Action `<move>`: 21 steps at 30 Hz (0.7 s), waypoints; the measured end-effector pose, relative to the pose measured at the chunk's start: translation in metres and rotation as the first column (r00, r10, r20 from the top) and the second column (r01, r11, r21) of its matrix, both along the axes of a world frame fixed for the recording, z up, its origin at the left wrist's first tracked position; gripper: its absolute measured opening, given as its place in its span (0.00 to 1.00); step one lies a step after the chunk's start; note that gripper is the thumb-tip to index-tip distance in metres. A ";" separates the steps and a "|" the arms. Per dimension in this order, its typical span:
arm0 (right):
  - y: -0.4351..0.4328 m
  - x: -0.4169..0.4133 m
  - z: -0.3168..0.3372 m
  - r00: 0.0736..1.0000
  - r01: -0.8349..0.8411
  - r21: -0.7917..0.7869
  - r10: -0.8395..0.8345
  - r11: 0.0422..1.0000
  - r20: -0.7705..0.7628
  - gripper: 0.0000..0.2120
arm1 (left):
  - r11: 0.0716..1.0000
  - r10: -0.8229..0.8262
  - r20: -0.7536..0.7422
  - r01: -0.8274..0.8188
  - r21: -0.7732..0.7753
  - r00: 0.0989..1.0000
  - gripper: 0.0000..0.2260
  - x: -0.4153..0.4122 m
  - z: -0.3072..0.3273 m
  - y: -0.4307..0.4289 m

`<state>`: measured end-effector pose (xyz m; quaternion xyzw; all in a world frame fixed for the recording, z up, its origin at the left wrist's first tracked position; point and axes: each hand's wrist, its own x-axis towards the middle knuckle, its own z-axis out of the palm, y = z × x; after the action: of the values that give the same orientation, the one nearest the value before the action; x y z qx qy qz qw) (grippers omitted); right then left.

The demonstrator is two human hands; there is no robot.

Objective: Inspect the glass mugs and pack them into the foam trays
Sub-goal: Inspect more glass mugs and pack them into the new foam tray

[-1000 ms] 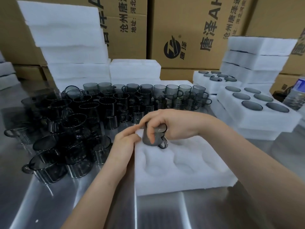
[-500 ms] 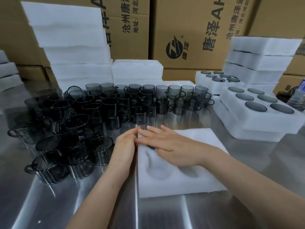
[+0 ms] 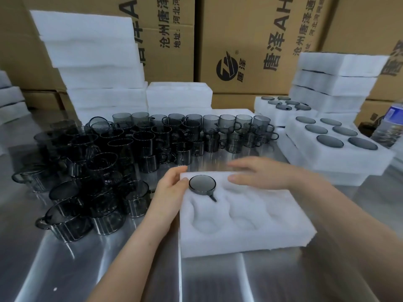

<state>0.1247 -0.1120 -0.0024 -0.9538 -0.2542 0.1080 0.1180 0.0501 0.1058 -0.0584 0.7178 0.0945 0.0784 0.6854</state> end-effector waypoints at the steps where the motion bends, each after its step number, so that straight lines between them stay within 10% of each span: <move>1: -0.007 0.001 -0.002 0.999 0.018 0.032 -0.017 0.999 -0.043 0.23 | 1.000 -0.013 -0.019 0.013 0.009 1.000 0.12 0.000 0.001 0.001; 6: -0.002 -0.011 -0.019 0.997 0.029 0.174 -0.041 0.984 0.068 0.07 | 0.947 0.021 -0.016 -0.015 0.321 1.000 0.14 0.005 0.009 0.007; 12: 0.009 -0.010 -0.030 0.974 -0.064 0.200 0.018 0.978 0.225 0.11 | 0.547 -0.160 0.024 0.068 0.835 0.987 0.13 0.026 0.040 -0.023; 16: 0.009 0.001 -0.026 0.991 -0.060 0.274 0.024 0.960 0.135 0.06 | 0.242 -0.225 -0.180 0.234 0.942 0.958 0.22 0.036 0.030 -0.037; 21: 0.032 0.035 -0.008 0.996 0.019 0.478 -0.057 0.878 0.067 0.12 | 0.207 -0.233 -0.055 0.104 0.973 0.971 0.17 0.032 0.020 -0.034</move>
<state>0.1598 -0.0799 -0.0106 -0.9039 -0.2586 0.0022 0.3408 0.0818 0.0717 -0.0389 0.9876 -0.0891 0.0820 0.0994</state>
